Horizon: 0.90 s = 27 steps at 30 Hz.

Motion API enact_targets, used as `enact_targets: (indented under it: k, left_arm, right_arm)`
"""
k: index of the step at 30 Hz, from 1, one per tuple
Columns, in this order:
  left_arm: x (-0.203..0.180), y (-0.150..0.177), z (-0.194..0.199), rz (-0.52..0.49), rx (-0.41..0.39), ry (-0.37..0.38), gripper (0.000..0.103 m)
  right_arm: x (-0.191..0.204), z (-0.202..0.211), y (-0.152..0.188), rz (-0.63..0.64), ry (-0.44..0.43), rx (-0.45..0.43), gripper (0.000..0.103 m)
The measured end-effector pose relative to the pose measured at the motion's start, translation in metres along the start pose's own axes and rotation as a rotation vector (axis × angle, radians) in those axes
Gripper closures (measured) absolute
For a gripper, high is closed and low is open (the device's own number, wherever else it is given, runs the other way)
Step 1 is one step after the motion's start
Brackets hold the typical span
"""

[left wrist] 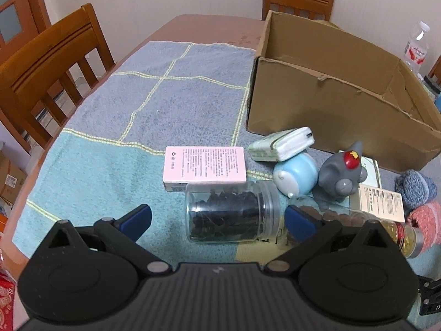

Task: Organize objects
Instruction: 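Move right tool to pink knit sock while left tool approaches clear jar of black items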

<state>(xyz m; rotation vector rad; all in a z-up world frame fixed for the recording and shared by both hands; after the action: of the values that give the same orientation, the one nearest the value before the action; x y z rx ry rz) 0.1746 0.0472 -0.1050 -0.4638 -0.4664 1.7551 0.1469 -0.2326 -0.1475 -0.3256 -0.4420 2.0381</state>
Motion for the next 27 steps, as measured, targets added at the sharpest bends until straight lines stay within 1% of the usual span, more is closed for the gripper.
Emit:
enact_targets:
  k: [3,6,10,15,19,23,27]
  left_arm:
    - [-0.001,0.000,-0.004,0.009,-0.017,0.002,0.001]
    - [-0.003,-0.002,-0.010,0.009,-0.034,-0.027,0.001]
    - [-0.002,0.000,-0.016,-0.003,-0.021,-0.047,0.001]
    - [0.013,0.004,-0.011,-0.027,-0.020,-0.078,0.001]
    - [0.023,0.006,-0.012,-0.044,-0.018,-0.079,0.001]
    - [0.024,0.006,-0.015,-0.035,-0.009,-0.073,0.001]
    - [0.019,0.007,-0.017,-0.044,-0.002,-0.065,0.001]
  right_arm:
    - [-0.001,0.000,-0.001,-0.027,0.015,-0.013,0.000]
    - [-0.002,0.000,-0.002,-0.040,0.023,-0.019,0.000]
    - [-0.002,-0.001,-0.002,-0.055,0.033,-0.032,0.000]
    - [-0.003,-0.001,0.003,-0.045,0.031,-0.062,0.000]
    - [-0.008,-0.001,0.003,-0.054,0.034,-0.055,0.000]
    - [-0.026,-0.003,0.004,-0.122,0.069,-0.057,0.000]
    - [-0.031,-0.007,-0.001,-0.114,0.067,-0.056,0.000]
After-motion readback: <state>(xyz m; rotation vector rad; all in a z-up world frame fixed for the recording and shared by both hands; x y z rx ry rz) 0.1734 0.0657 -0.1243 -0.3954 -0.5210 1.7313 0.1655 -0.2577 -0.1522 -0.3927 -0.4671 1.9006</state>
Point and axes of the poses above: each gripper's, at about its wrist camera, not at the fingertips, and z roughly against the way its jaws point, x to its left, y to its underside, the point moved 1 cm from there along -z, roughly the way its jaws point, and after that the axes turned 6 degrees about z, right-handed, at the moved point
